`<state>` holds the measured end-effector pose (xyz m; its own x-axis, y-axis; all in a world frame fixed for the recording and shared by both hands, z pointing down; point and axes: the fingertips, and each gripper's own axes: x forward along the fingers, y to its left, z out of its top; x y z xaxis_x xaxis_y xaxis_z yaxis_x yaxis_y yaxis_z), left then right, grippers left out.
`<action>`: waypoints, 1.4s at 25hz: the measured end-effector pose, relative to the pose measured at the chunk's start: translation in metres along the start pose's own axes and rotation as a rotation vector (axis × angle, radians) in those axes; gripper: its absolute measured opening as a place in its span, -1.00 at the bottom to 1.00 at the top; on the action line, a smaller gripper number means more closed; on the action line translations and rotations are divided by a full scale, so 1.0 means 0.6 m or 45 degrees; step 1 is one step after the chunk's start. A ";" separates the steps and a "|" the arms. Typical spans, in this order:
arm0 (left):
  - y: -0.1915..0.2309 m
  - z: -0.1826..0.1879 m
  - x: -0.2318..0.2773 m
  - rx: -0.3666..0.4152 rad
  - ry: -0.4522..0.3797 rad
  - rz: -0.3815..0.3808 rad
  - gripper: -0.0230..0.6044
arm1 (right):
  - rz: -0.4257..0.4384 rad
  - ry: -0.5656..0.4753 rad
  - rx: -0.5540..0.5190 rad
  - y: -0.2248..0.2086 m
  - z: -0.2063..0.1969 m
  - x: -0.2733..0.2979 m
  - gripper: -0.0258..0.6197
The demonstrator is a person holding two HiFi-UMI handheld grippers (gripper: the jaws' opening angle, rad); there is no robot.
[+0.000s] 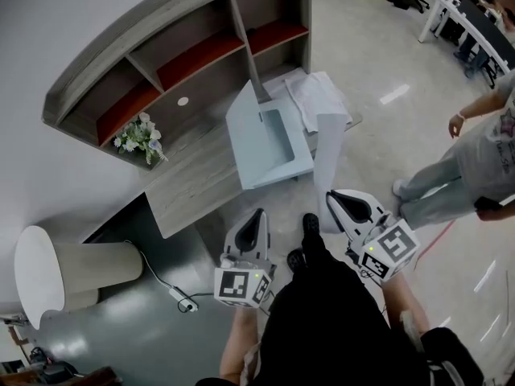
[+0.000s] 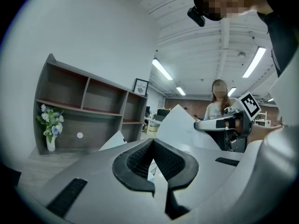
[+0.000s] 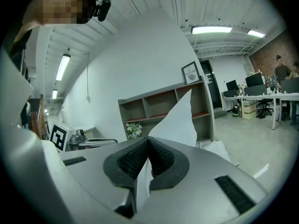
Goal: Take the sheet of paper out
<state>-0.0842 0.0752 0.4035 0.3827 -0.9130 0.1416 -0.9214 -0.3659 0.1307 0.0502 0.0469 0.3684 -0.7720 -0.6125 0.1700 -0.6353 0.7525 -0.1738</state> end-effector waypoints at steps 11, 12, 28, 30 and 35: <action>-0.050 0.006 -0.063 0.039 0.012 -0.075 -0.88 | 0.005 -0.054 -0.019 0.064 -0.005 -0.067 -0.88; -0.052 0.007 -0.067 0.044 0.011 -0.077 -0.88 | 0.006 -0.059 -0.021 0.066 -0.005 -0.071 -0.88; -0.084 0.024 -0.086 0.033 -0.026 -0.056 -0.88 | 0.028 -0.073 -0.059 0.072 0.014 -0.116 -0.88; -0.085 0.023 -0.088 0.034 -0.024 -0.053 -0.88 | 0.031 -0.072 -0.064 0.073 0.015 -0.118 -0.88; -0.090 0.023 -0.090 0.035 -0.017 -0.049 -0.88 | 0.031 -0.072 -0.064 0.074 0.015 -0.124 -0.88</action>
<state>-0.0560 0.1419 0.3753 0.4175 -0.9002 0.1241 -0.9074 -0.4058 0.1090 0.0794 0.1237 0.3391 -0.7883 -0.6053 0.1108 -0.6152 0.7779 -0.1279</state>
